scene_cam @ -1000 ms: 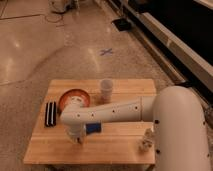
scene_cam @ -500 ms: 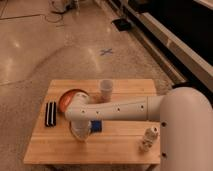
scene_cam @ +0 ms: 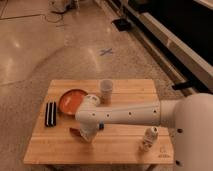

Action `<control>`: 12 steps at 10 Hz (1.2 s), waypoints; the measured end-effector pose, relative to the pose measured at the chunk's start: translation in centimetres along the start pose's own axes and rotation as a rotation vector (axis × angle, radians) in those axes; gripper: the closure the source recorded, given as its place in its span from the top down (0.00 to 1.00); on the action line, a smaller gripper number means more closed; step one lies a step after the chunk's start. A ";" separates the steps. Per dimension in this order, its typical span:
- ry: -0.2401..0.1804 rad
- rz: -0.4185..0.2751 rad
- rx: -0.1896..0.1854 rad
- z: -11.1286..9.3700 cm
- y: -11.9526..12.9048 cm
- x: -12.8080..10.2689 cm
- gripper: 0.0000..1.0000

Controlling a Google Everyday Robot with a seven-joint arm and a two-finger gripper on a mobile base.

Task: Drag the pepper across the table

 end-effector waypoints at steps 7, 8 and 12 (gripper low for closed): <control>-0.016 -0.106 -0.040 0.1 6.9 -5.5 0.00; -0.029 -0.098 -0.052 0.1 8.1 -6.3 0.00; -0.062 -0.035 -0.099 -0.6 12.2 -8.5 0.27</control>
